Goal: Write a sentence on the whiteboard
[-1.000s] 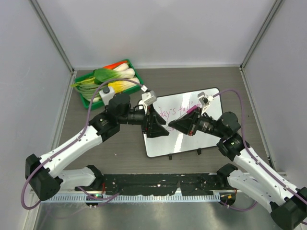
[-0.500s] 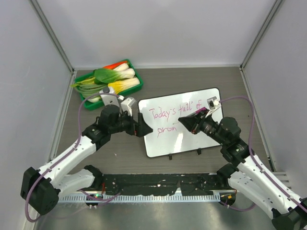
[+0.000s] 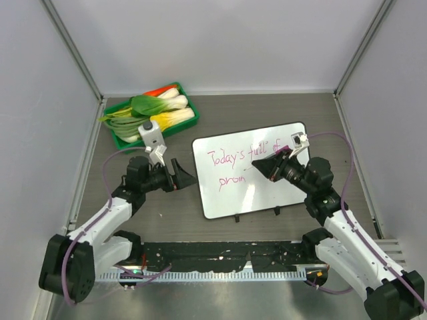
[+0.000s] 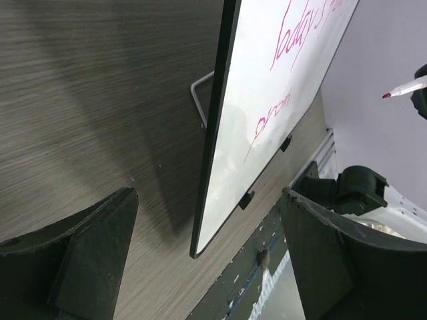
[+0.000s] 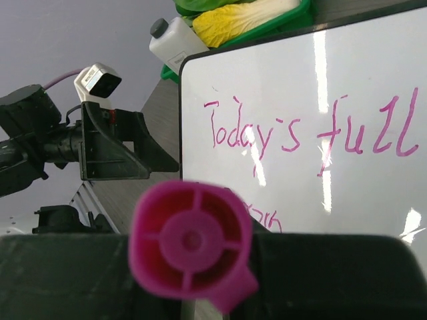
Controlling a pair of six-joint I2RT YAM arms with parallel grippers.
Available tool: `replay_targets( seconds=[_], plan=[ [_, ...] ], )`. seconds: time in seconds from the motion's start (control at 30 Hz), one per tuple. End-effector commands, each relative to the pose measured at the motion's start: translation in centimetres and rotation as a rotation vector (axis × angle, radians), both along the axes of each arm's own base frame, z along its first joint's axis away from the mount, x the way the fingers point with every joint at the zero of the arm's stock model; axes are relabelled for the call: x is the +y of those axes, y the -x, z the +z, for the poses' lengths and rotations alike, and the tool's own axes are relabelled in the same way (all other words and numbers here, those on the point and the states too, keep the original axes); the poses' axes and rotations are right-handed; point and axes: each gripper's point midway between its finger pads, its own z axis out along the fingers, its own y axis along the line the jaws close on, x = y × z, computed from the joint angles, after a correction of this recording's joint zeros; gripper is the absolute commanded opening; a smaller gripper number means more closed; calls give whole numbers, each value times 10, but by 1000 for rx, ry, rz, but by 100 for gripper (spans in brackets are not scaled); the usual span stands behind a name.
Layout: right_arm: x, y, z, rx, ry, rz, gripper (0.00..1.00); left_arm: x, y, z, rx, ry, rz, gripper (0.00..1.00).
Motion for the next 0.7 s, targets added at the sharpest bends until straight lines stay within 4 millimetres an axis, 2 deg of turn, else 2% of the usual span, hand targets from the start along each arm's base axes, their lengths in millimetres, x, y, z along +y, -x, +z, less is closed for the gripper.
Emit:
replay_targets(
  seconds=[0.0, 0.07, 0.17, 0.2, 0.3, 0.5, 0.6, 0.67],
  plan=[
    [8, 8, 20, -44, -88, 88, 1, -20, -11, 28, -122, 135, -103, 90],
    [7, 7, 18, -37, -80, 82, 1, -24, -17, 25, -131, 142, -115, 88],
    [6, 7, 14, -29, -70, 74, 1, -31, -29, 23, -149, 156, -150, 80],
    [5, 7, 14, -30, -66, 69, 1, -34, -32, 16, -132, 160, -164, 75],
    [3, 6, 9, -23, -51, 57, 1, -44, -41, 20, -158, 197, -208, 68],
    [-3, 2, -4, -12, 2, 25, 1, -66, -47, 18, -195, 194, -292, 58],
    [-8, -1, -16, 4, 42, -7, 1, -68, -49, 12, -190, 187, -302, 44],
    [-12, -4, -27, 16, 71, -30, 1, -68, -51, 8, -186, 179, -302, 28]
  ],
)
